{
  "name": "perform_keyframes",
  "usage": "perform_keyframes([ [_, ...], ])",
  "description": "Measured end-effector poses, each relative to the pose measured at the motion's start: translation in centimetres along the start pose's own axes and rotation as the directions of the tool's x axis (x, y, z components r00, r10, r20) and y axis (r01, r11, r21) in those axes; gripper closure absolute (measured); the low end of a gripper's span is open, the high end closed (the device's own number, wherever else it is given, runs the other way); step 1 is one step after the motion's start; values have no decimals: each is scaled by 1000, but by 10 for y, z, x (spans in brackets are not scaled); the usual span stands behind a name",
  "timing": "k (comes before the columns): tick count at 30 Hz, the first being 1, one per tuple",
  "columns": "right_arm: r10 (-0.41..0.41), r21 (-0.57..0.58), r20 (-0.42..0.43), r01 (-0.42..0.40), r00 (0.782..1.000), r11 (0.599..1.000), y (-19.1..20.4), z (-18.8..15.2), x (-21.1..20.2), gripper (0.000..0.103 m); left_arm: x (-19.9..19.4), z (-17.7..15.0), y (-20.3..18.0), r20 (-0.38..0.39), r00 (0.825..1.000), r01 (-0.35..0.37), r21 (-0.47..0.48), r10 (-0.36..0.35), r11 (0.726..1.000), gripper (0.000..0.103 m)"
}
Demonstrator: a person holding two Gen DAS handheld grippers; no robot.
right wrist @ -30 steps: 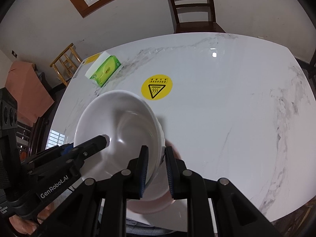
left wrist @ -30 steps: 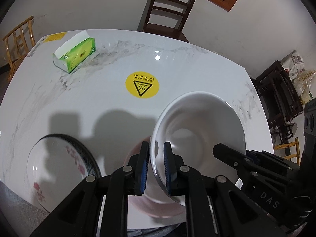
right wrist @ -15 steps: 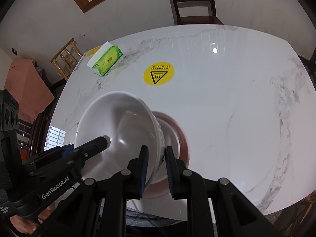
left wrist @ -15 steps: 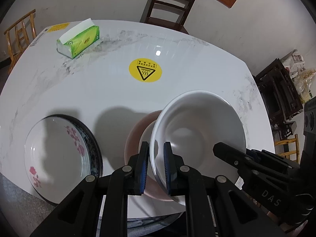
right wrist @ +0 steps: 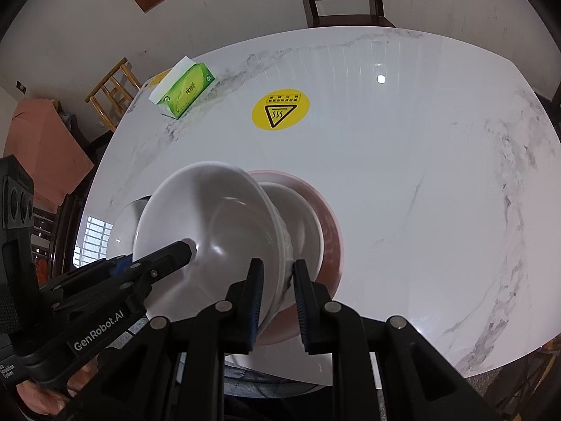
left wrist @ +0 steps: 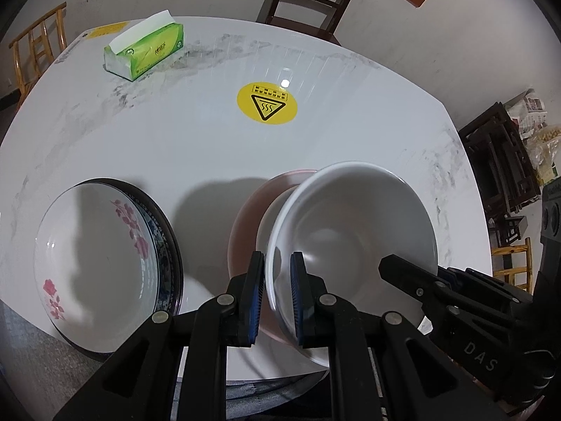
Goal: Organize plates and bowls
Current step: 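Lift the small white bowl with both tools and carry it over the pink bowl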
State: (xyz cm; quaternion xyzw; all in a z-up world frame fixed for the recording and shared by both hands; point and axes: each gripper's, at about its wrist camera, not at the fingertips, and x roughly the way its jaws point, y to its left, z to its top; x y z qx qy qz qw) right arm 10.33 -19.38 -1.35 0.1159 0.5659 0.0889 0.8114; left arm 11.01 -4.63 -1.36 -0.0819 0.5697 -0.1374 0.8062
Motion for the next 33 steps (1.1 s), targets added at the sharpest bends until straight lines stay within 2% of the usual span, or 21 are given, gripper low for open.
perform_keyframes([
  [21, 3, 23, -32, -2, 999, 1000, -6, 2, 17, 84, 19, 2, 2, -37, 999, -4, -14, 4, 1000, 92],
  [33, 1, 27, -34, 0, 999, 1000, -6, 2, 20, 84, 22, 3, 1, -31, 999, -19, -7, 18, 1000, 92],
])
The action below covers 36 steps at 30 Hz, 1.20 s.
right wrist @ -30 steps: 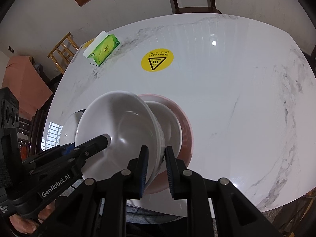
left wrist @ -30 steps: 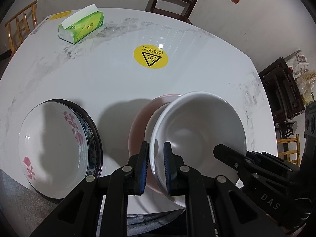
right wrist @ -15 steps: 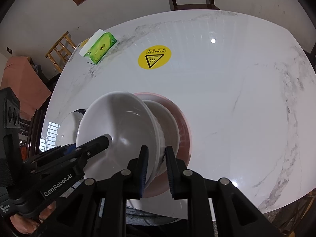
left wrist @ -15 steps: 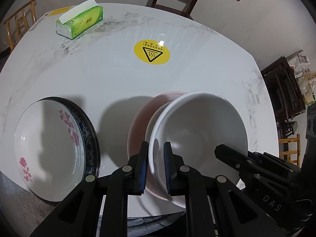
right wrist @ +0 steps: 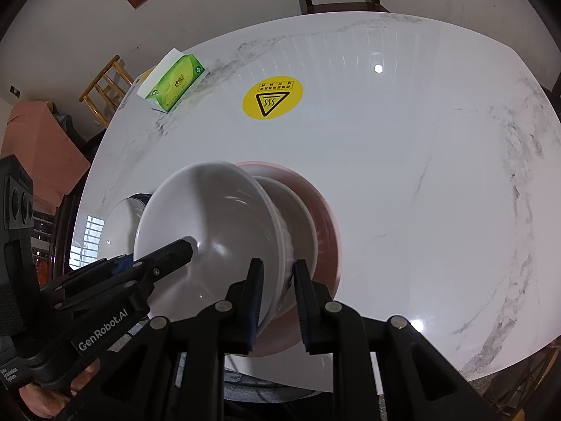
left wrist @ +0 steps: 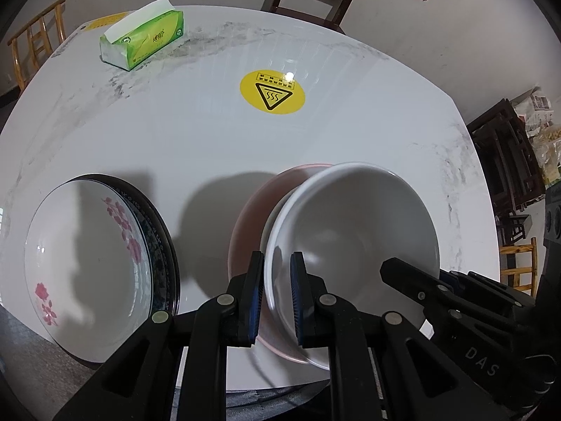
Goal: Organize plates and bowls
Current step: 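Lift the small white bowl with both tools and carry it over the pink bowl, then lower the small white bowl into the white ribbed bowl with both tools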
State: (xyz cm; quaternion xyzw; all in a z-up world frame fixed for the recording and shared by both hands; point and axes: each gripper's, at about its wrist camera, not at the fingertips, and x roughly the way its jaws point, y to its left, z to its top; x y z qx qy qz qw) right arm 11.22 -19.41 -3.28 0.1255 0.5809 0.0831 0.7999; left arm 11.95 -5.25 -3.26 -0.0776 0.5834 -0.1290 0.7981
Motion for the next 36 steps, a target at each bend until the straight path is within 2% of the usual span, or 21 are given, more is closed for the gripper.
perform_keyframes([
  [15, 2, 15, -13, -2, 1000, 1000, -4, -1, 9, 84, 6, 4, -2, 8, 1000, -22, 12, 22, 1000, 92],
  [36, -12, 15, 1, 12, 1000, 1000, -5, 1, 10, 82, 7, 5, -1, 10, 1000, -9, 13, 9, 1000, 91],
])
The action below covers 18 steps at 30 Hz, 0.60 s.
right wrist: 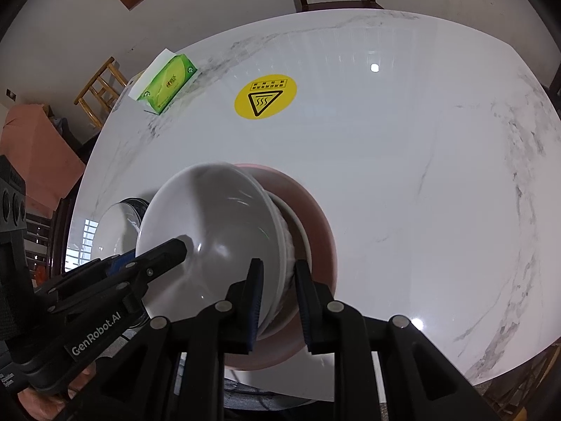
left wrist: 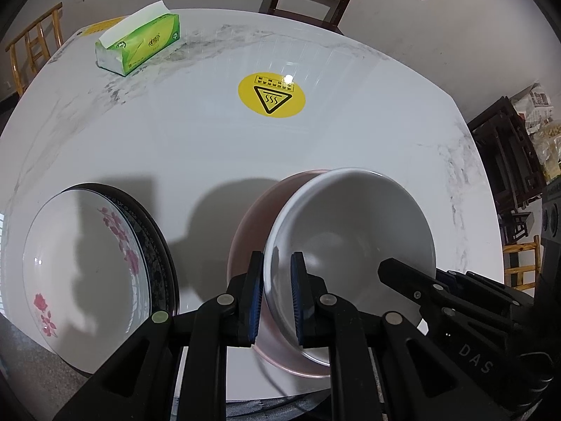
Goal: Organize plates and bowls
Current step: 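Lower the small white bowl into the white ribbed bowl with both tools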
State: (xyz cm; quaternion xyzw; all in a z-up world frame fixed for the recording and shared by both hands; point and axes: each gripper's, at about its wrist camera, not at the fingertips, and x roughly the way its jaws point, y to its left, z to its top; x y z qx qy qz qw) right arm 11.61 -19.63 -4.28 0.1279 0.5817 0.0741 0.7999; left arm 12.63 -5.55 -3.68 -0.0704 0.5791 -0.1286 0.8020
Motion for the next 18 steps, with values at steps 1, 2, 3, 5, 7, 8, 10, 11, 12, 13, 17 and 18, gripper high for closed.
perform_keyframes([
  [1, 0, 4, 0, 0, 1000, 1000, 0, 0, -1, 82, 0, 1, 0, 0, 1000, 2, -3, -2, 1000, 91],
  [2, -4, 5, 1, 4, 1000, 1000, 0, 0, -1, 82, 0, 0, 0, 1, 1000, 1, -2, -1, 1000, 91],
  [3, -6, 4, 0, 6, 1000, 1000, 0, 1, -1, 82, 0, 0, 0, 1, 1000, 2, -2, -2, 1000, 91],
  [5, -12, -1, -1, 12, 1000, 1000, 1, 1, -1, 82, 0, 0, 0, 1, 1000, 5, -8, -5, 1000, 91],
  [7, -19, -4, 2, 19, 1000, 1000, 2, 0, -1, 81, 0, 1, 0, 3, 1000, 7, -9, -7, 1000, 91],
  [8, -22, -5, 4, 22, 1000, 1000, 3, 0, -1, 80, 0, 0, 0, 1, 1000, 7, -10, -7, 1000, 91],
  [10, -27, -9, 4, 27, 1000, 1000, 4, 0, -1, 79, -1, 0, 0, 1, 1000, 12, -14, -12, 1000, 91],
  [11, -32, -10, 4, 32, 999, 999, 5, 0, -1, 78, -1, 0, 1, 3, 1000, 14, -16, -14, 1000, 91],
  [12, -38, -13, 4, 39, 999, 999, 5, 0, -1, 76, -2, 1, 0, 5, 1000, 14, -15, -14, 1000, 91],
  [13, -46, -16, 3, 46, 999, 999, 5, 0, -1, 75, -2, 0, 0, 7, 1000, 16, -15, -16, 1000, 91],
  [17, -44, -13, 8, 44, 999, 999, 5, 0, -1, 75, -3, -1, 0, 11, 1000, 16, -10, -16, 1000, 91],
  [18, -43, -12, 9, 43, 999, 999, 4, 0, 0, 75, -3, -1, 0, 11, 1000, 19, -13, -19, 1000, 91],
])
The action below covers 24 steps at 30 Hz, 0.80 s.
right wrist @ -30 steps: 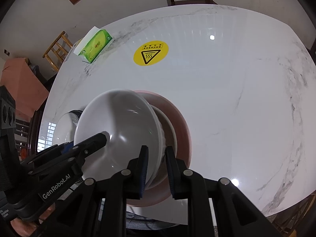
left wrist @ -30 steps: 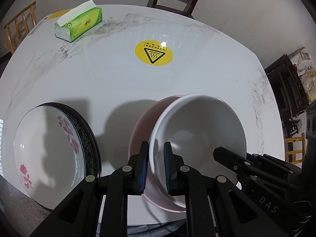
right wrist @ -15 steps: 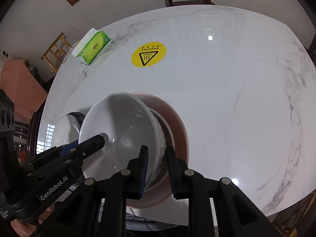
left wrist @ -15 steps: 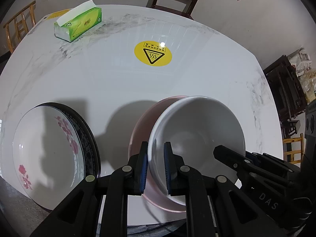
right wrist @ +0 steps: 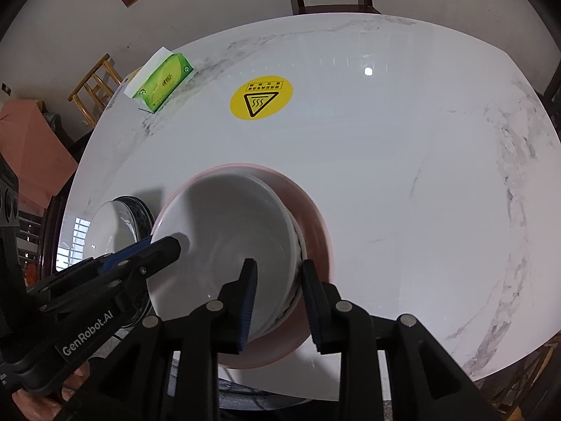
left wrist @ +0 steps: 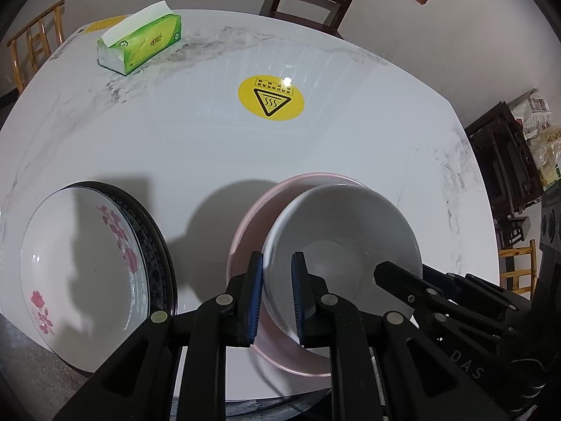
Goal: Organize plates and bowls
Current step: 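Lower the small white bowl into the white ribbed bowl with both tools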
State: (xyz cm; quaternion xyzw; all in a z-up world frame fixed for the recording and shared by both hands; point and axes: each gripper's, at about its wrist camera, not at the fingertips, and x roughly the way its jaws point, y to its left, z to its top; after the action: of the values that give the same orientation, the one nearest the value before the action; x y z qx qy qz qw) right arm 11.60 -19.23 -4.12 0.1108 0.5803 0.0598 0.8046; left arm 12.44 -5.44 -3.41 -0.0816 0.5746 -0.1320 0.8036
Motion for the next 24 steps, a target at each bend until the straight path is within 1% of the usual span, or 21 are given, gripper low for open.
perform_keyframes([
  [7, 7, 4, 4, -7, 1000, 1000, -1, -1, 0, 75, -1, -1, 2, 6, 1000, 4, 1, -4, 1000, 90],
  [13, 15, 8, 12, -15, 1000, 1000, -1, -2, 0, 73, -5, -2, -1, 29, 1000, 8, 14, -9, 1000, 85],
  [15, 19, 5, 15, -19, 1000, 1000, -1, -3, -1, 72, -8, -2, -3, 55, 998, 8, 30, -10, 1000, 77],
  [17, 25, 6, 17, -25, 1000, 1000, -1, -3, -1, 71, -11, -2, -5, 69, 998, 4, 42, -7, 999, 72],
  [24, 12, -15, 53, -11, 999, 1000, 1, -3, -9, 62, -16, -1, -5, 105, 995, -6, 60, 0, 998, 68],
])
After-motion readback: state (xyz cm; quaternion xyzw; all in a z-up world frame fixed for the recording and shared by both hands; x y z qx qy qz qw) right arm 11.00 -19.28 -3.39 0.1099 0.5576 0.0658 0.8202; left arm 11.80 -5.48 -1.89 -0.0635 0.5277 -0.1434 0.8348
